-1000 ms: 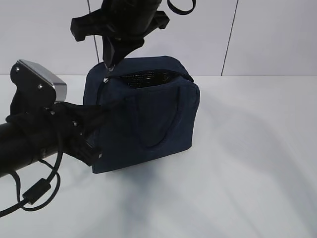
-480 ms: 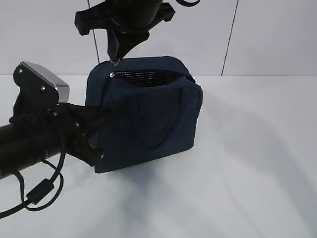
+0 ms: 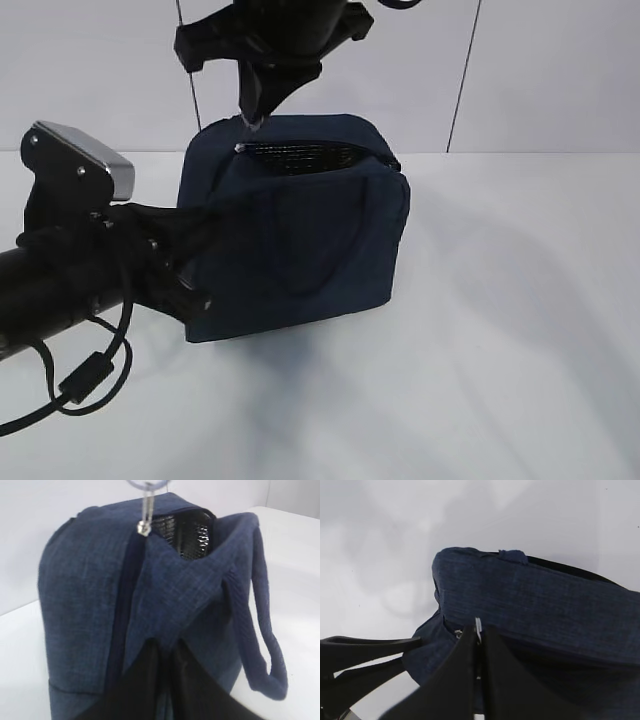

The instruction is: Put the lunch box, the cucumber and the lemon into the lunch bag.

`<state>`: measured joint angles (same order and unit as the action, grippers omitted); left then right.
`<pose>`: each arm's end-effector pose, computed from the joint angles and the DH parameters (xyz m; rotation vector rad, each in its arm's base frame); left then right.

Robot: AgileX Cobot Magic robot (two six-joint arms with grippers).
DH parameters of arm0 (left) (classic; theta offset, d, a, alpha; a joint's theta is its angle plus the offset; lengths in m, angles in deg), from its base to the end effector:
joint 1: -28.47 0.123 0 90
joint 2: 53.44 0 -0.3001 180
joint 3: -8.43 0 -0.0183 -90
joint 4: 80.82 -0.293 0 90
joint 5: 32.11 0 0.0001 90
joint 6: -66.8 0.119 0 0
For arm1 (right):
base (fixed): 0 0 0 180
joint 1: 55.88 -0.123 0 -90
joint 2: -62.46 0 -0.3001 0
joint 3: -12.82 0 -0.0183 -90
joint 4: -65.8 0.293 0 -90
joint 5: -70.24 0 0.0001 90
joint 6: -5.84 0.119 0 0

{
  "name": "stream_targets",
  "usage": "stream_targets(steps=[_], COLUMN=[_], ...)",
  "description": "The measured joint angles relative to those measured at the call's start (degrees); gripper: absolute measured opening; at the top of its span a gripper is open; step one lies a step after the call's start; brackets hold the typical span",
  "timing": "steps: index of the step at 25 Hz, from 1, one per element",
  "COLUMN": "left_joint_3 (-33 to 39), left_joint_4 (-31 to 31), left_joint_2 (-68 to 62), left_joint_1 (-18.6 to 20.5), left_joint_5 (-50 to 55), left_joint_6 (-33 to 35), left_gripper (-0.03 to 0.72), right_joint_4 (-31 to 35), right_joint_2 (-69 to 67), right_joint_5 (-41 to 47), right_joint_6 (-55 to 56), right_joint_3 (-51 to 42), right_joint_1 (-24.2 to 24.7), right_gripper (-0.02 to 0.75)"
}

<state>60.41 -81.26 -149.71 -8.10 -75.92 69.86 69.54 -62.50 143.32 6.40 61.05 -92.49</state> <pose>0.2548 -0.1898 0.1520 0.6329 1.7304 -0.4126 0.4071 0.3117 0.3513 -0.8161 2.5171 0.3122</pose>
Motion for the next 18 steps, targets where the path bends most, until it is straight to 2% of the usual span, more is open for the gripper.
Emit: stream_targets(steps=[10,18], left_joint_3=[-0.23,-0.37], left_joint_4=[1.45,1.45], left_joint_2=[0.00,0.00], left_joint_1=[0.00,0.00], left_joint_5=[-0.58,-1.08], left_joint_6=[0.00,0.00], left_gripper=[0.017,0.017], right_joint_4=[-2.42,-0.98], right_joint_2=[0.91,1.47], right_joint_5=[-0.29,-0.47], right_joint_6=[0.48,0.90], right_joint_3=[-1.06,-2.41], right_joint_1=[0.06,0.99], right_gripper=[0.020,0.020])
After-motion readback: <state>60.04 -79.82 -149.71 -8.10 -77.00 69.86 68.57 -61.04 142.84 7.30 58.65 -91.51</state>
